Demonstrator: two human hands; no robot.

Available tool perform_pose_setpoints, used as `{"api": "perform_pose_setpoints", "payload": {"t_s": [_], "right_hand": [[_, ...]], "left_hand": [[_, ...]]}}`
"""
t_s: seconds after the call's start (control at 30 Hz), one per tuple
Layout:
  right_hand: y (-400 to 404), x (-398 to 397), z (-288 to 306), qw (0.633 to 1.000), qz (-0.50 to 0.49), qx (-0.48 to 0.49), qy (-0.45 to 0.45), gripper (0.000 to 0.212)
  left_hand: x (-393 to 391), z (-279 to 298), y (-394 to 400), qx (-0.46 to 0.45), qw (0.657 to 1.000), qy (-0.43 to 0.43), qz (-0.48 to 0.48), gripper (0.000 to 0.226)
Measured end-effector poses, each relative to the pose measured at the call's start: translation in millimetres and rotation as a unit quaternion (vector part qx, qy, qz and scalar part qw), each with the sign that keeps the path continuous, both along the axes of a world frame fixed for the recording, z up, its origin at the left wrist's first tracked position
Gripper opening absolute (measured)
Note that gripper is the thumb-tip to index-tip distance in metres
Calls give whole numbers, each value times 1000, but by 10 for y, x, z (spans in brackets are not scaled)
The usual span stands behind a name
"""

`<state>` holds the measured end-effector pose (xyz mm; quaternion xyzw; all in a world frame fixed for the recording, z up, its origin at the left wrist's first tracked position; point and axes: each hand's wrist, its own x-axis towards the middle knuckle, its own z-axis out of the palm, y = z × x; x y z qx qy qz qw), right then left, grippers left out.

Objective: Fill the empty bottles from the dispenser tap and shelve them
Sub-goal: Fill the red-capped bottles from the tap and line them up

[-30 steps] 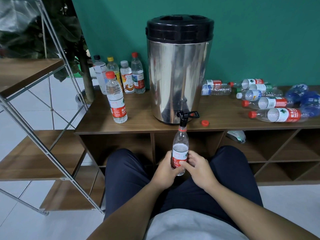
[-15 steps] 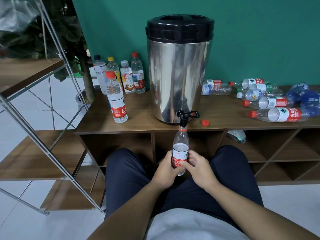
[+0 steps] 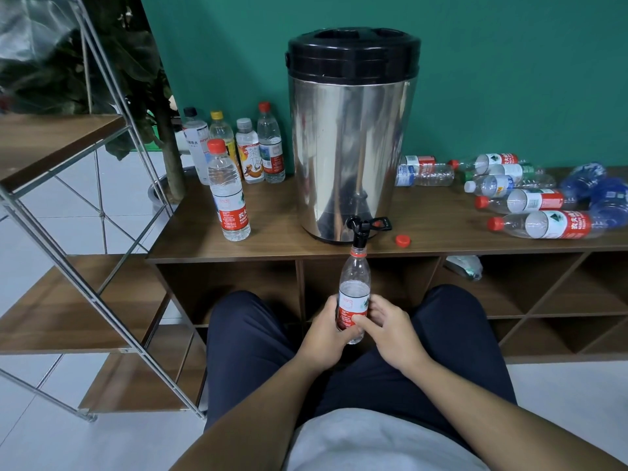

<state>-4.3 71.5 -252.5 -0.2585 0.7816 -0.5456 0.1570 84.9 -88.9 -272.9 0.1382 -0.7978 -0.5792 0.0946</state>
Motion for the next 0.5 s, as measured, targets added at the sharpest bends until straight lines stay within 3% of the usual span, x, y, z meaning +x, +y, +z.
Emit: {"api": "perform_pose_setpoints", "payload": {"t_s": [0.5], "right_hand": [[-3,8,4,1000,1,-10,3,49]], "left_hand": [[-10,-11,4,-2,1000,2,2,60]]}}
